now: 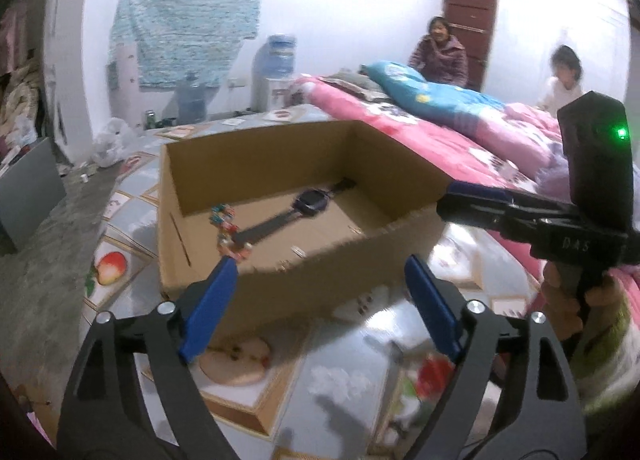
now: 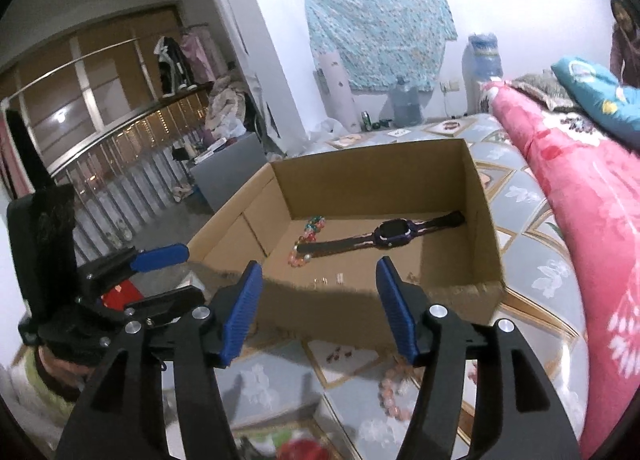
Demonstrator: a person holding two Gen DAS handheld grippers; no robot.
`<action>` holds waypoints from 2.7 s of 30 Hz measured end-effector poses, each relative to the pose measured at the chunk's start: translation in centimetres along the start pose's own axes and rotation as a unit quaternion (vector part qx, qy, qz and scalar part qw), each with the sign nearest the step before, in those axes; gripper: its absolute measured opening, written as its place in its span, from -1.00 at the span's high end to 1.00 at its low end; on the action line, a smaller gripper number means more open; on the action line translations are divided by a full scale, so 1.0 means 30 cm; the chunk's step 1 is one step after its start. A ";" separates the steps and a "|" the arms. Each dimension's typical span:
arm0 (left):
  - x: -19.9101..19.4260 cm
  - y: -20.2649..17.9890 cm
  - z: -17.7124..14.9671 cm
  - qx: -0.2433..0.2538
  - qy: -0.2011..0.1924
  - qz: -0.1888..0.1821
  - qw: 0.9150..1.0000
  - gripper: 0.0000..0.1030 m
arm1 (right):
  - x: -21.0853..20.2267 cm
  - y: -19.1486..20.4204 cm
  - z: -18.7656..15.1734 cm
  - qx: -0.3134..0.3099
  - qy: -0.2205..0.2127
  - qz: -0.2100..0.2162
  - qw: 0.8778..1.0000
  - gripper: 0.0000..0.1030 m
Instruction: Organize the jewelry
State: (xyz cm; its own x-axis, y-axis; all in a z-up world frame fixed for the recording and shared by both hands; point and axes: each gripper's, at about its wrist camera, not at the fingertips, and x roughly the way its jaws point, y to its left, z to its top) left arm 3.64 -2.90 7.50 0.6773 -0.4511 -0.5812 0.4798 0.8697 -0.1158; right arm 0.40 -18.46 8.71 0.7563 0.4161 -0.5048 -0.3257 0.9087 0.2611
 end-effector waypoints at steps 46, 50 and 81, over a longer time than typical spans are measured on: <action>0.120 -0.062 -0.306 0.048 0.114 0.006 0.992 -0.63 | 0.140 -0.126 -0.154 0.048 0.142 -0.099 0.984 0.81; 0.104 -0.054 -0.318 0.040 0.108 0.008 0.993 -0.63 | 0.126 -0.059 -0.115 0.033 0.128 -0.084 0.988 0.81; 0.161 -0.155 -0.285 0.070 0.101 -0.015 0.992 -0.63 | 0.130 -0.164 -0.243 0.044 0.161 -0.096 0.981 0.54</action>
State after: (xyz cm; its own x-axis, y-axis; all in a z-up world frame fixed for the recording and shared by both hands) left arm -0.09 -7.40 -1.64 0.5419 -0.4145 -0.7311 0.5805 0.8137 -0.0310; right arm 0.81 -21.06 -0.55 0.5754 0.2397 -0.7820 -0.1348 0.9708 0.1984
